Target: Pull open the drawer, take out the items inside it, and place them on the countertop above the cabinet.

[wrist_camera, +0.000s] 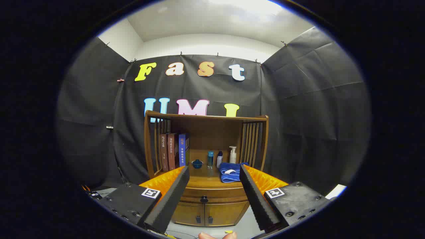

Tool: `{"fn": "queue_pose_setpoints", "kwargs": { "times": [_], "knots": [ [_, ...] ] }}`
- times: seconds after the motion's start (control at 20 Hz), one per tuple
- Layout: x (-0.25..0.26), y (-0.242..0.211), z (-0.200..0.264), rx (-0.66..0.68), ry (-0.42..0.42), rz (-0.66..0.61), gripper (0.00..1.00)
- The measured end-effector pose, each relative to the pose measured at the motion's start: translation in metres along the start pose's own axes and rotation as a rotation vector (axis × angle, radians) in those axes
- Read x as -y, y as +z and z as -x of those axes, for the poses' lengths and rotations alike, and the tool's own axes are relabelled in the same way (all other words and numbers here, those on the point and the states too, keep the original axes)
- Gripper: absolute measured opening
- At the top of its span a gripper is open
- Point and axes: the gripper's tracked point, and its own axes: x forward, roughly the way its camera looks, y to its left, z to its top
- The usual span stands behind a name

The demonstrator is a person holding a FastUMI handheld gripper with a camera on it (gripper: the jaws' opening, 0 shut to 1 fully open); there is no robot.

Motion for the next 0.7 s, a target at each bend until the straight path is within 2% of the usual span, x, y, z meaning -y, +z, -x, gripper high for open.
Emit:
{"fn": "queue_pose_setpoints", "kwargs": {
  "times": [0.45, 0.7],
  "knots": [
    [0.008, 0.001, -0.002, 0.000, -0.009, 0.003, 0.99],
    [0.020, 0.014, -0.019, 0.033, -0.024, -0.029, 0.99]
  ]
}}
